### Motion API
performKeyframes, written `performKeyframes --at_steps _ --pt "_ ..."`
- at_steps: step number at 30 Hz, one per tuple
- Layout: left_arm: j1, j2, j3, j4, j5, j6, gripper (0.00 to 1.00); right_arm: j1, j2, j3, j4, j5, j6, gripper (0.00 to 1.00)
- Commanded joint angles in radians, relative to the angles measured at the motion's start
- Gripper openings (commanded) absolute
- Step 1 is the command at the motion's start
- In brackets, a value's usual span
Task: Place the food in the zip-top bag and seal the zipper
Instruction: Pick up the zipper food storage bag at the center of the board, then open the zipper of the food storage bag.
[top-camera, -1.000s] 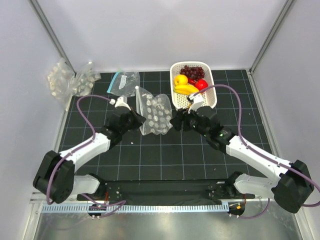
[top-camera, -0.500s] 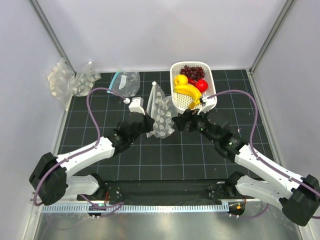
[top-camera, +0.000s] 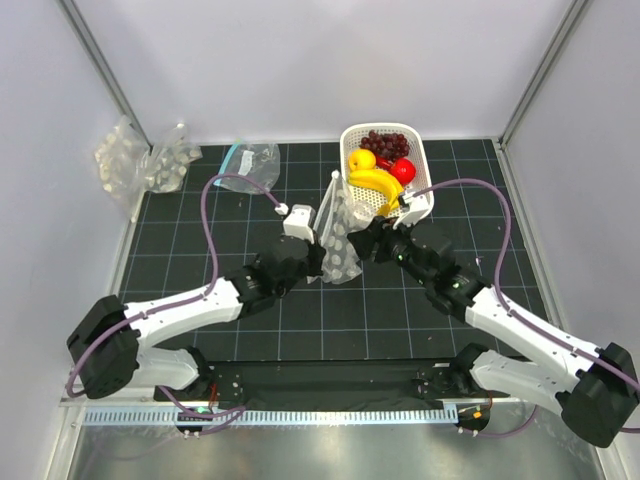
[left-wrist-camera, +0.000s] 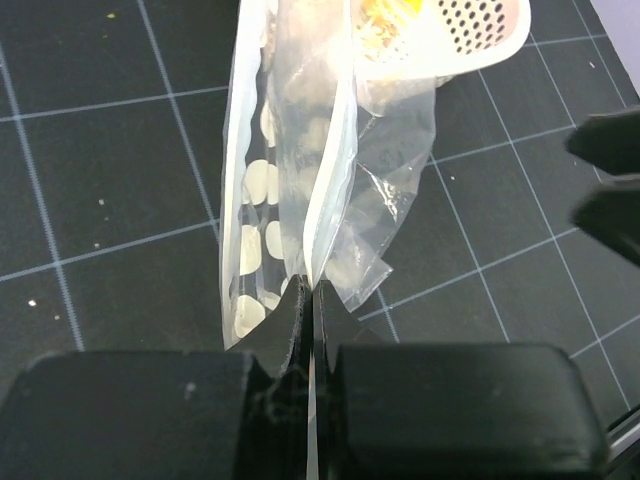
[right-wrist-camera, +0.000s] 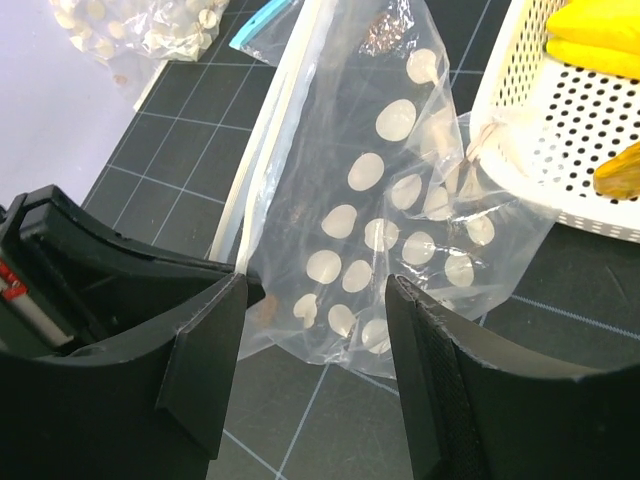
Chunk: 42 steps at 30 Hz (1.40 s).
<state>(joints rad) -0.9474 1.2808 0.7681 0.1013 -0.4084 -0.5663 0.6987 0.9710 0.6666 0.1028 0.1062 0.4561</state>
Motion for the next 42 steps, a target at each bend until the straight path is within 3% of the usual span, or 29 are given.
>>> performKeyframes --at_steps 1,19,22,24,29,31,32,35,36,39,42 --pt "-0.033 0.018 0.046 0.064 -0.049 0.037 0.0 0.004 0.02 0.013 0.054 0.003 0.024 0.64" --pt "-0.195 0.172 0.157 0.048 -0.19 0.108 0.0 0.005 0.081 0.033 0.049 0.061 0.061 0.64" --pt "-0.209 0.178 0.166 0.043 -0.213 0.111 0.0 0.005 0.086 0.044 0.006 0.114 0.061 0.59" --pt "-0.217 0.166 0.163 0.043 -0.231 0.112 0.0 0.005 0.078 0.042 -0.005 0.125 0.059 0.53" --pt "-0.217 0.134 0.149 0.041 -0.227 0.112 0.04 0.005 0.06 0.036 -0.014 0.168 0.056 0.18" --pt "-0.223 0.12 0.145 0.047 -0.211 0.123 0.06 0.005 0.066 0.041 -0.018 0.162 0.058 0.17" --pt "-0.226 0.117 0.145 0.051 -0.213 0.131 0.06 0.005 0.074 0.044 -0.017 0.155 0.055 0.11" --pt "-0.237 0.1 0.146 0.048 -0.224 0.146 0.25 0.005 0.083 0.051 -0.021 0.145 0.055 0.05" --pt "-0.237 0.091 0.143 0.048 -0.224 0.155 0.41 0.005 0.086 0.053 -0.025 0.15 0.053 0.05" --pt "-0.238 0.013 0.114 0.058 -0.198 0.178 0.57 0.004 0.081 0.051 -0.023 0.153 0.053 0.04" --pt "-0.238 -0.09 0.074 0.06 -0.207 0.195 0.62 0.005 0.081 0.051 -0.022 0.148 0.053 0.04"
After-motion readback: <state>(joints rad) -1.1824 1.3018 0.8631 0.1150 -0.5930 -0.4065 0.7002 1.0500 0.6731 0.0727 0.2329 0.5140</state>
